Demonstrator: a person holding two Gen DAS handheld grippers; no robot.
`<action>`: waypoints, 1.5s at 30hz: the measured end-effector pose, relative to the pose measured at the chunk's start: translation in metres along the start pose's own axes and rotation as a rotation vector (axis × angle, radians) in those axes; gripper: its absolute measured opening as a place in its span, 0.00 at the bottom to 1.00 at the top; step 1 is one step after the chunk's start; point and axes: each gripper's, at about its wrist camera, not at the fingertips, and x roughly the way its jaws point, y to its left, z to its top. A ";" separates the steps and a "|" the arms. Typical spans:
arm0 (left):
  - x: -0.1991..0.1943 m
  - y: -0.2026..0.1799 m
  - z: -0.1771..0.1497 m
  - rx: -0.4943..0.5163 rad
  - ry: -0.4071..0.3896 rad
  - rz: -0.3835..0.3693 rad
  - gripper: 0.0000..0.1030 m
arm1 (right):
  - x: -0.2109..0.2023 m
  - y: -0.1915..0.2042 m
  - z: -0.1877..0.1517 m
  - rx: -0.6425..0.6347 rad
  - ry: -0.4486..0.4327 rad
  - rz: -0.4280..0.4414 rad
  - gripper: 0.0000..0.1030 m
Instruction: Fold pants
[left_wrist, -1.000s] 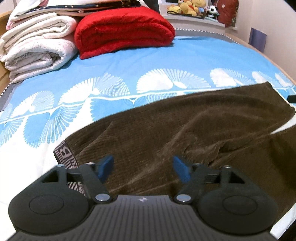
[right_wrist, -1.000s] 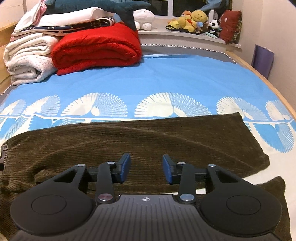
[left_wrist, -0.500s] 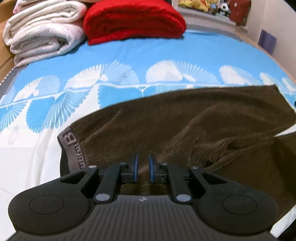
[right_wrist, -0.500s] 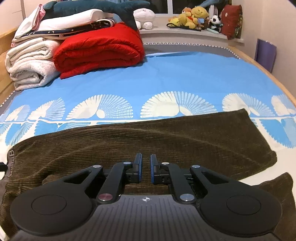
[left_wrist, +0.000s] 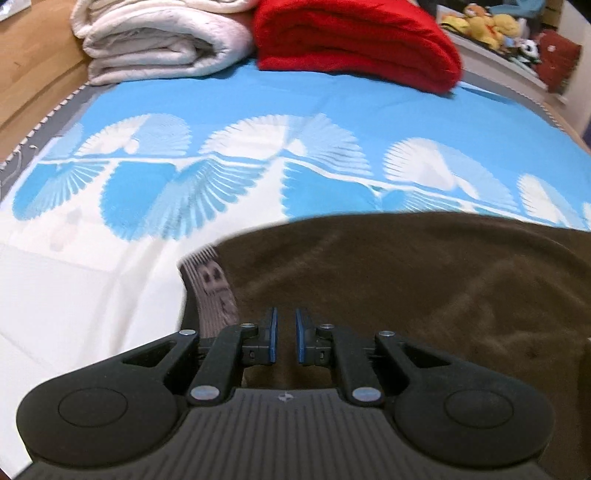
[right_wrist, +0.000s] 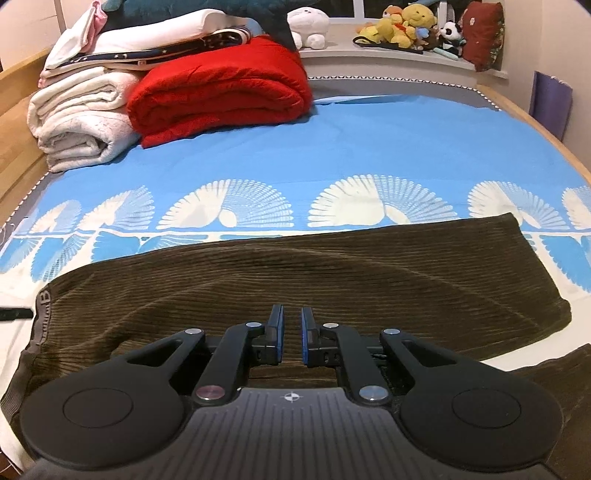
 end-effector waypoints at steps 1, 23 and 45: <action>0.007 0.004 0.007 -0.013 -0.001 0.007 0.11 | 0.000 0.001 0.000 -0.006 0.000 0.001 0.09; 0.126 -0.011 0.064 0.101 -0.047 -0.098 0.68 | 0.020 -0.033 0.009 -0.010 0.039 -0.060 0.09; -0.032 -0.050 0.005 0.425 -0.071 -0.240 0.04 | 0.026 -0.054 -0.007 0.018 0.103 -0.094 0.09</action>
